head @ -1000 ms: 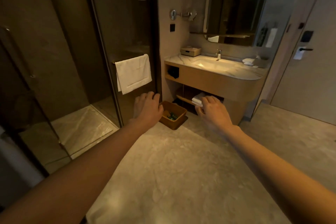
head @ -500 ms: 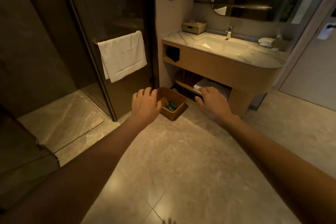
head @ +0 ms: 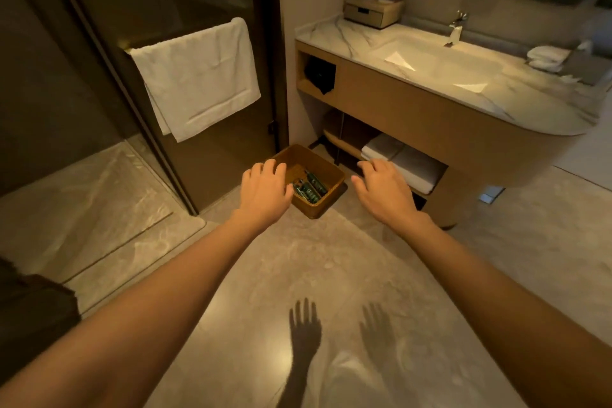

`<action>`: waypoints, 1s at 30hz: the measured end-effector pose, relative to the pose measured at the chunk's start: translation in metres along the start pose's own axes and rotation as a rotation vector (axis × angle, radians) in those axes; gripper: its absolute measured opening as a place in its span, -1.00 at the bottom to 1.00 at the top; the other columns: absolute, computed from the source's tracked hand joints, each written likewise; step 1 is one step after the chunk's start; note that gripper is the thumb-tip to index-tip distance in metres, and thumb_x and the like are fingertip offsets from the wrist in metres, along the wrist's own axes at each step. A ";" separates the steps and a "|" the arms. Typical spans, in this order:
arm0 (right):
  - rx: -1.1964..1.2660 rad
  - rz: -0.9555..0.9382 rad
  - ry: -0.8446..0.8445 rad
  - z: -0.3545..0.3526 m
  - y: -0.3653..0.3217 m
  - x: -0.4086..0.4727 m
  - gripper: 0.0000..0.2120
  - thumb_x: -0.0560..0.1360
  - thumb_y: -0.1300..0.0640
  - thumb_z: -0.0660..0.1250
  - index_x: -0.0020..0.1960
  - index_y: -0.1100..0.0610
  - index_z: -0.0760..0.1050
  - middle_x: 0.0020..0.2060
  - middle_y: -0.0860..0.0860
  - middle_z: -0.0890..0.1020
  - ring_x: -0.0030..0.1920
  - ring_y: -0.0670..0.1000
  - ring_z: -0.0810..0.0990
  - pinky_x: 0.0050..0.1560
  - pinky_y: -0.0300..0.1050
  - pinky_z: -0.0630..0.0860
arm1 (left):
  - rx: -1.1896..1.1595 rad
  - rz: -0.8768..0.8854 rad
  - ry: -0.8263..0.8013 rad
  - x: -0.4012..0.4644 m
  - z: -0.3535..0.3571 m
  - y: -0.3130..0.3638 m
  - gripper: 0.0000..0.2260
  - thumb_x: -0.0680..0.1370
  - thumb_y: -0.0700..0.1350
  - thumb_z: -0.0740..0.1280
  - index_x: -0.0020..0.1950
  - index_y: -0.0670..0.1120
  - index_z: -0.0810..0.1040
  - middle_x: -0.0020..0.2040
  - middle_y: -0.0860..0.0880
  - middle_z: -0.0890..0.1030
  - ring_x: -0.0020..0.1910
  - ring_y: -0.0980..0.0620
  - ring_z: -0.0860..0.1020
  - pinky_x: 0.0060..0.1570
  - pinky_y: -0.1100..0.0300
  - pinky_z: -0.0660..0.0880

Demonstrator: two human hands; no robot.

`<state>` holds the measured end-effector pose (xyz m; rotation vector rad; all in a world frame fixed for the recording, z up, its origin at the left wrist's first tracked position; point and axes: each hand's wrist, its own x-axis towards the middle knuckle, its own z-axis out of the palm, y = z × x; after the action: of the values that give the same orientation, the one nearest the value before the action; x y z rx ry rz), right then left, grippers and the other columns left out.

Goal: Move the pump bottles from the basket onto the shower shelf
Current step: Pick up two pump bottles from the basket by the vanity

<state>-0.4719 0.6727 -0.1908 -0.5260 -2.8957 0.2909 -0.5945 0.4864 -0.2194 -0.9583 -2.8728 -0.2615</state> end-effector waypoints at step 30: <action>0.138 -0.072 -0.438 0.231 0.121 0.426 -0.66 0.58 0.09 0.13 0.31 0.19 0.37 0.22 0.17 0.51 0.27 0.14 0.45 0.28 0.06 0.42 | -0.140 -0.318 -0.417 0.375 0.230 -0.042 -0.55 0.53 0.04 0.17 0.37 -0.11 0.30 0.39 -0.14 0.36 0.34 -0.17 0.30 0.30 -0.03 0.22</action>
<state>-0.8737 0.9023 -0.3795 -0.3714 -3.2669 0.6658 -0.9282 0.7176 -0.3937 -0.6277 -3.4323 -0.3247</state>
